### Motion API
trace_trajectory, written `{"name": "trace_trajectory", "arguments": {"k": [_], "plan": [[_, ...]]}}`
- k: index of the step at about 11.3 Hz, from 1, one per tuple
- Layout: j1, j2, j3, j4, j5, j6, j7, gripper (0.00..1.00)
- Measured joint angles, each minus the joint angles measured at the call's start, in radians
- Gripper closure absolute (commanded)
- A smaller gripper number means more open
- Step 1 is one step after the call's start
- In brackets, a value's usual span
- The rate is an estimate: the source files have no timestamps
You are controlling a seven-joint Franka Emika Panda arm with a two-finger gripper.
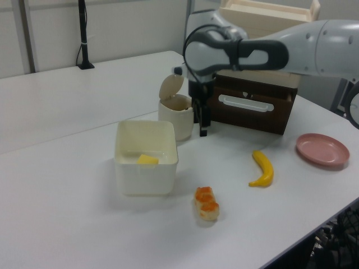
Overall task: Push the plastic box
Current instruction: 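Lower the gripper and move it toward the cream plastic box rim, then push the cream plastic box rim with the gripper, sliding it away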
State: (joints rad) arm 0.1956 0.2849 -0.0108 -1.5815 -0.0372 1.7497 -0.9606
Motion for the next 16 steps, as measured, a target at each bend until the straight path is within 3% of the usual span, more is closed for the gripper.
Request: {"name": "trace_trajectory", "arguments": {"k": [3,10,16], "plan": [[0.055,0.044,-0.021,-0.040,-0.029,0.092,0.005,0.00],[0.135,0.098,-0.023,-0.041,-0.066,0.218,0.189,0.00],[0.195,0.198,-0.024,0.055,-0.092,0.235,0.319,0.00]]}}
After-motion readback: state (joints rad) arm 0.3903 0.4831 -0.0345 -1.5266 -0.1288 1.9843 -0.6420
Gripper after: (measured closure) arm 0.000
